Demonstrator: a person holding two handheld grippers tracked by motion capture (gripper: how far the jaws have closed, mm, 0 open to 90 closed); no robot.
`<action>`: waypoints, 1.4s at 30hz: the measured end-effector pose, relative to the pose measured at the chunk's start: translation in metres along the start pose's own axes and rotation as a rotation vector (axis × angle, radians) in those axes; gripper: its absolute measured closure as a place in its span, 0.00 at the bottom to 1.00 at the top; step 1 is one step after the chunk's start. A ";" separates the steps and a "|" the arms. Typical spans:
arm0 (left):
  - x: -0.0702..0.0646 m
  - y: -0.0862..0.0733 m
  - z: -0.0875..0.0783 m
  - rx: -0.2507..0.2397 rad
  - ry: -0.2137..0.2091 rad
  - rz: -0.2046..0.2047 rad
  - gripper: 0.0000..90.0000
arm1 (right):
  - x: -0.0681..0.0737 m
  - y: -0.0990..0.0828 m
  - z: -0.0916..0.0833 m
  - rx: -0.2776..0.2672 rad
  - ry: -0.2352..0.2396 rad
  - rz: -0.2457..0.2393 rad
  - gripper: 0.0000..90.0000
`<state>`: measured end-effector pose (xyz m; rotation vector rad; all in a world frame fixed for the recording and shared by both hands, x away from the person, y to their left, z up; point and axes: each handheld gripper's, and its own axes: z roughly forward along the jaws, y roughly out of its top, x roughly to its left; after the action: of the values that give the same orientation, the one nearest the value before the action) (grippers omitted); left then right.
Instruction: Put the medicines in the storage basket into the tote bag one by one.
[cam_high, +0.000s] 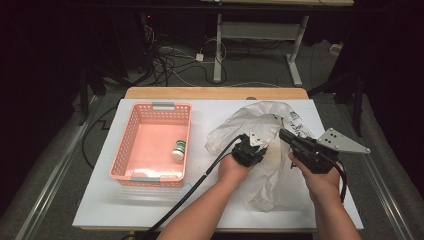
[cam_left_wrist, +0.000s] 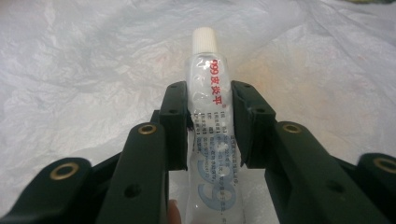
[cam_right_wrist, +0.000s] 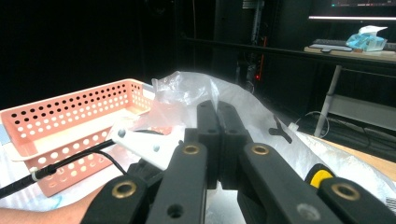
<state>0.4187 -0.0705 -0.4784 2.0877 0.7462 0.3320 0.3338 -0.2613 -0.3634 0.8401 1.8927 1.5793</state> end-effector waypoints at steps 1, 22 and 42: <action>0.000 0.000 0.000 -0.004 0.000 0.003 0.74 | 0.000 0.000 0.000 -0.002 -0.001 0.001 1.00; -0.013 -0.001 -0.024 -0.041 -0.086 -0.027 0.51 | 0.001 -0.001 -0.001 0.012 -0.003 0.000 1.00; -0.031 -0.033 -0.111 -0.055 -0.218 -0.031 0.02 | 0.004 0.000 -0.002 0.016 -0.003 -0.012 1.00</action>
<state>0.3278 -0.0026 -0.4393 2.0192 0.6311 0.1042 0.3295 -0.2596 -0.3628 0.8352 1.9076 1.5569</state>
